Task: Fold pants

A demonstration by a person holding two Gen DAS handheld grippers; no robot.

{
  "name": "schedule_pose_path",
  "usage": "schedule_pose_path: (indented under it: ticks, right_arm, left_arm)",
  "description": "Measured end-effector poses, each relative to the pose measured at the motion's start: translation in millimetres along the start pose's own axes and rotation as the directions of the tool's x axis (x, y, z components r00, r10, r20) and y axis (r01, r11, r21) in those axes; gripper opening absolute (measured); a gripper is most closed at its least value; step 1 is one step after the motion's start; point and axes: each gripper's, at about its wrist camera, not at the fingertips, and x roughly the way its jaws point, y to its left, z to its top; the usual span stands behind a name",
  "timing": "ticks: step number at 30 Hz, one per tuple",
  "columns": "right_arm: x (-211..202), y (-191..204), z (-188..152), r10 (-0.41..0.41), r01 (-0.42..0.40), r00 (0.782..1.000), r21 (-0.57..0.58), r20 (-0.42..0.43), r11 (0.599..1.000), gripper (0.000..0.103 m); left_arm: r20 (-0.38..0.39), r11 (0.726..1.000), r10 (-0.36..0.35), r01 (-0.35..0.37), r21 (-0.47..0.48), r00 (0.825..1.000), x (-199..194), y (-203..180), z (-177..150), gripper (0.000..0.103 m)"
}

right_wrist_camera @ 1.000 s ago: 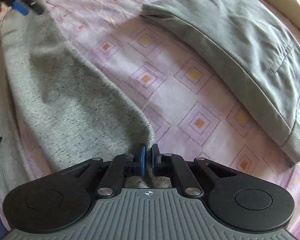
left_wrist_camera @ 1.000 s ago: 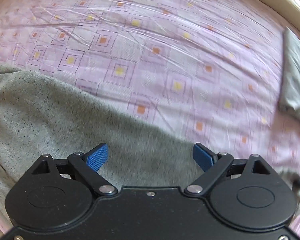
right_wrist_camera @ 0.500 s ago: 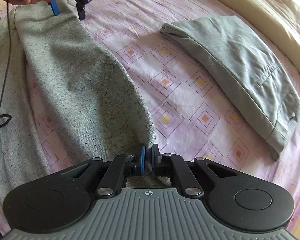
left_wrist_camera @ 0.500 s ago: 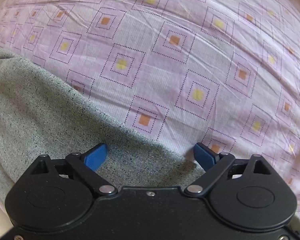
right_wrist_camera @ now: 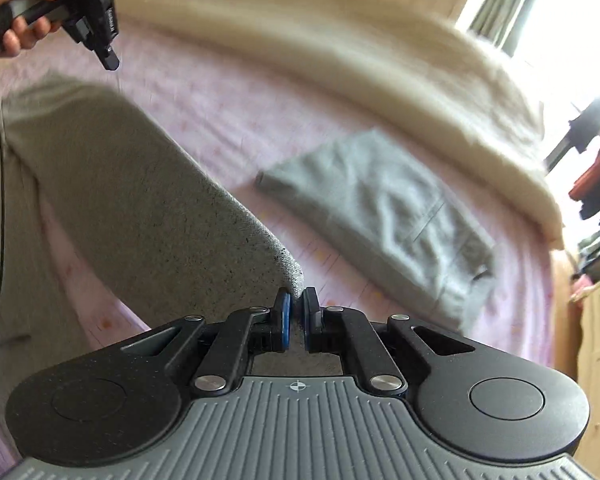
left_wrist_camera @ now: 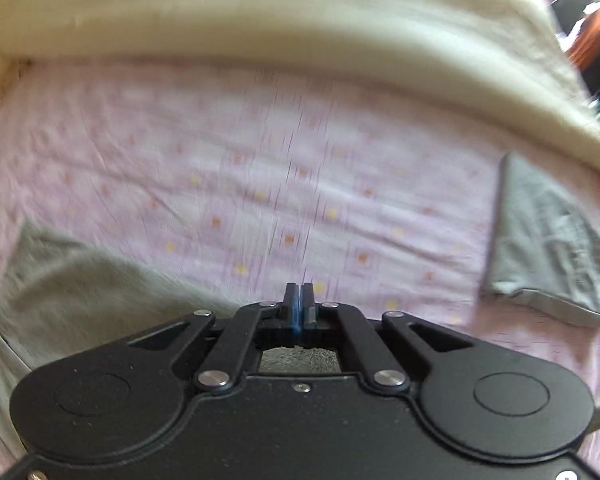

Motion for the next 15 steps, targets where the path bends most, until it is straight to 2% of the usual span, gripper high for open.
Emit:
schedule_pose_path:
  ticks: [2,4,8,11,13,15]
  right_arm:
    - [-24,18,-8,-0.002,0.002,0.999,-0.001,0.039,1.0,0.006]
    - [-40,43,-24,0.026,-0.026,0.999,0.007,0.033,1.0,0.006]
    - [-47,100,-67,0.09,-0.09,0.992,0.006,-0.086,0.996,0.006]
    - [-41,134,-97,0.146,-0.136,0.974,0.069,-0.174,0.988,0.006]
    - [-35,152,-110,0.184,-0.158,0.954,0.124,-0.236,0.98,0.007]
    - [-35,166,-117,0.175,-0.135,0.947,0.16,-0.268,0.978,0.007]
  left_arm:
    - [0.044,0.999,-0.002,0.001,0.034,0.999,-31,9,-16,0.0]
    - [0.026,0.999,-0.001,0.0,0.045,1.0,-41,25,-46,0.0]
    - [-0.101,0.997,0.012,-0.005,0.071,0.995,-32,50,-116,0.002]
    - [-0.2,0.997,0.045,-0.031,0.075,0.979,-20,63,-163,0.002]
    - [-0.255,0.998,0.047,-0.032,0.062,0.966,-13,67,-184,0.007]
    - [-0.302,0.999,0.029,-0.02,0.033,0.953,-8,70,-197,0.007]
